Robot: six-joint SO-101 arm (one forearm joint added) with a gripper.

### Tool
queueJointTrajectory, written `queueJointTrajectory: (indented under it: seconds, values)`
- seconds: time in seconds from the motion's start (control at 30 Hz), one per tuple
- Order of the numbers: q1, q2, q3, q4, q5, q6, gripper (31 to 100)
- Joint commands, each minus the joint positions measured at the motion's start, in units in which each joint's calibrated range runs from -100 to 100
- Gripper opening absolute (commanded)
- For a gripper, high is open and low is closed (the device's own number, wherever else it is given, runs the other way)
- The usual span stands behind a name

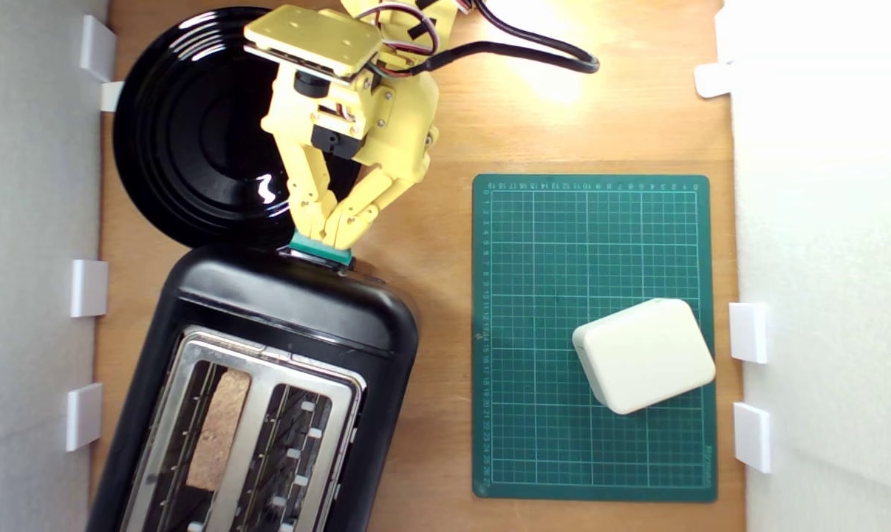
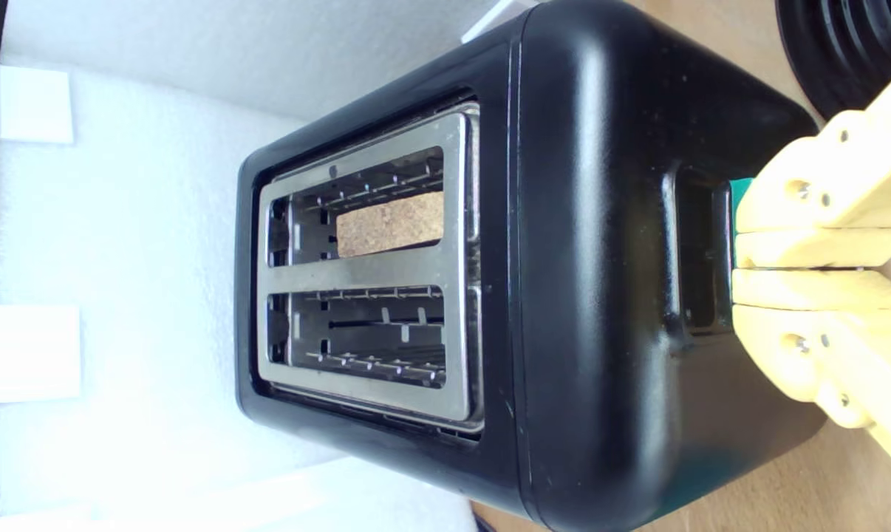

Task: Start toaster

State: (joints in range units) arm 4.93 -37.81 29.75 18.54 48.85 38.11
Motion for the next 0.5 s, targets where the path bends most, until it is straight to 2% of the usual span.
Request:
queueJointTrajectory:
  seconds: [0.0,0.37,0.47]
  values:
    - [0.0,0.3,-3.9,-0.2,-2.0,-0.2,31.3]
    - [0.2,3.9,-3.8,0.5,-4.4,-0.2,31.3]
    - [1.7,5.4,-3.8,0.2,-4.4,-0.2,31.3]
